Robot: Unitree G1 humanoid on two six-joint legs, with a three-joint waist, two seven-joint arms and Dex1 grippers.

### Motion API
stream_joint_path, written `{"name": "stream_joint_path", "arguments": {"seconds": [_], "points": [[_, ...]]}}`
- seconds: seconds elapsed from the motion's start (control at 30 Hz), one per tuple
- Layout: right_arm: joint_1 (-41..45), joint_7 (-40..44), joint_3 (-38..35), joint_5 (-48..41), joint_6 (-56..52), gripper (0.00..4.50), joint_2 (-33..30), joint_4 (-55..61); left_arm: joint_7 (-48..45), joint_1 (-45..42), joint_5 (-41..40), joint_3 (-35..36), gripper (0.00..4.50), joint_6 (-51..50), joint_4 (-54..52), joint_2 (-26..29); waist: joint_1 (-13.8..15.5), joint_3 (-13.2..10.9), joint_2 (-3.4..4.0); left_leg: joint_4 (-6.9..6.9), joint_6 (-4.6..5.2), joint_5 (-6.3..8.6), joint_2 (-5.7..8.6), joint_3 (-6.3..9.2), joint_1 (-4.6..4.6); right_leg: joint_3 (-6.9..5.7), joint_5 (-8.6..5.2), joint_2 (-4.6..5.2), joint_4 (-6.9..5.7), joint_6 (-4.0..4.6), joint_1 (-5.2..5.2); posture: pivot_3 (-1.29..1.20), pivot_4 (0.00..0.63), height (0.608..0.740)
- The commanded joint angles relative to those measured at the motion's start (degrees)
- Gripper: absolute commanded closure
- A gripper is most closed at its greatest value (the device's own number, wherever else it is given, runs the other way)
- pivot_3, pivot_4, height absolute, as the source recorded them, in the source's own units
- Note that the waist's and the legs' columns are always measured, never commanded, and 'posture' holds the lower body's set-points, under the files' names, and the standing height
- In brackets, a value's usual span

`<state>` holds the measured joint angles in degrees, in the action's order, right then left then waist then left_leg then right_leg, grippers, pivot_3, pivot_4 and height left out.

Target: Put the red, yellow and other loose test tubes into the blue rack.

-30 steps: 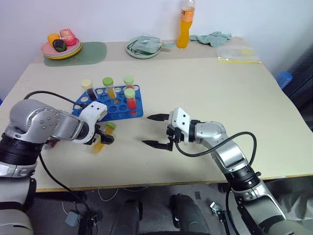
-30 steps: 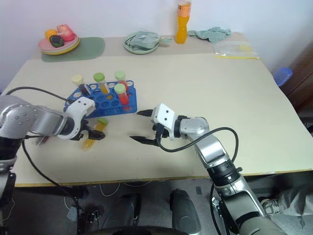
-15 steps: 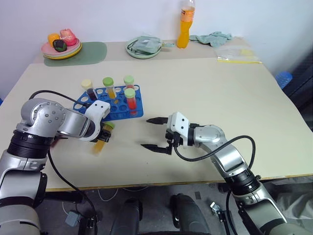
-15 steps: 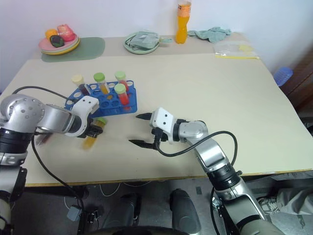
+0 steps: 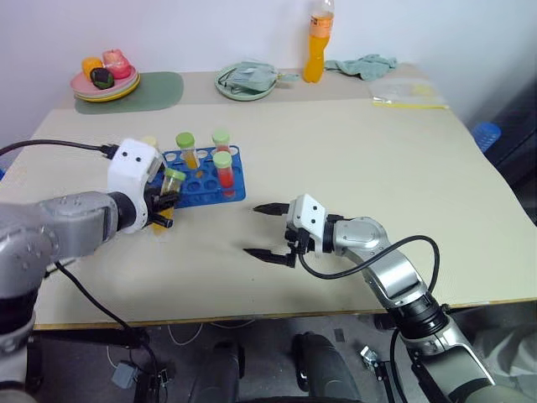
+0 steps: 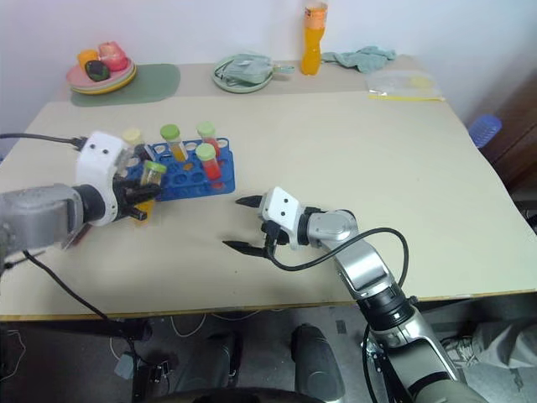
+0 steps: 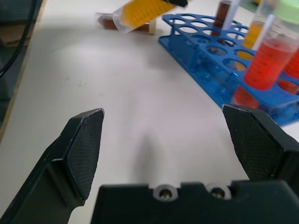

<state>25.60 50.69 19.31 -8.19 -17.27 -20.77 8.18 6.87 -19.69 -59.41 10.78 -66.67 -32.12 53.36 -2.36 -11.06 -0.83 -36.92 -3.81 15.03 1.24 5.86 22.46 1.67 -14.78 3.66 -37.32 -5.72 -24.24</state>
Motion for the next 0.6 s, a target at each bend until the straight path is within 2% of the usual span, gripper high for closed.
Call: {"name": "stream_joint_path", "arguments": {"seconds": [0.03, 0.2, 0.43, 0.6], "points": [[0.45, -0.74, -0.97, -0.93, 0.15, 0.0, 0.87, 0.79, -3.88, 5.06, 8.43, 3.75, 3.75, 12.37, -5.45, -4.25, 0.14, 0.0, -0.02, 0.01, 0.0, 0.0, 0.0, -0.01, 0.0, 0.0, 0.0, 0.0, 0.01, 0.0, 0.0, 0.0, 0.15, 0.74], [0.95, -1.49, -1.2, -0.94, 0.22, 0.0, 1.5, -0.56, -0.76, 8.0, 21.75, 1.51, 3.75, 25.21, -5.01, -14.57, 0.71, 0.02, -0.03, -0.09, 0.05, 0.02, -0.01, 0.02, 0.02, -0.03, 0.02, -0.02, 0.04, 0.03, 0.06, 0.0, 0.15, 0.74], [1.81, -4.15, -1.53, -0.63, 0.26, 0.0, 3.82, -2.66, 2.04, 6.14, 45.08, -8.79, 3.75, 46.55, 4.15, -26.24, 1.61, 0.05, -0.08, -0.1, 0.07, 0.03, -0.02, -0.02, 0.01, -0.03, 0.04, -0.04, 0.07, 0.03, 0.1, 0.0, 0.15, 0.74], [2.07, -5.77, -1.78, -0.22, 0.35, 0.0, 4.74, -3.54, 2.05, 4.52, 54.18, -12.11, 3.75, 57.32, 13.58, -32.23, 1.68, 0.05, -0.09, -0.11, 0.08, 0.04, 0.0, -0.01, 0.01, -0.04, 0.06, -0.03, 0.07, -0.01, 0.11, 0.0, 0.15, 0.74]]}}
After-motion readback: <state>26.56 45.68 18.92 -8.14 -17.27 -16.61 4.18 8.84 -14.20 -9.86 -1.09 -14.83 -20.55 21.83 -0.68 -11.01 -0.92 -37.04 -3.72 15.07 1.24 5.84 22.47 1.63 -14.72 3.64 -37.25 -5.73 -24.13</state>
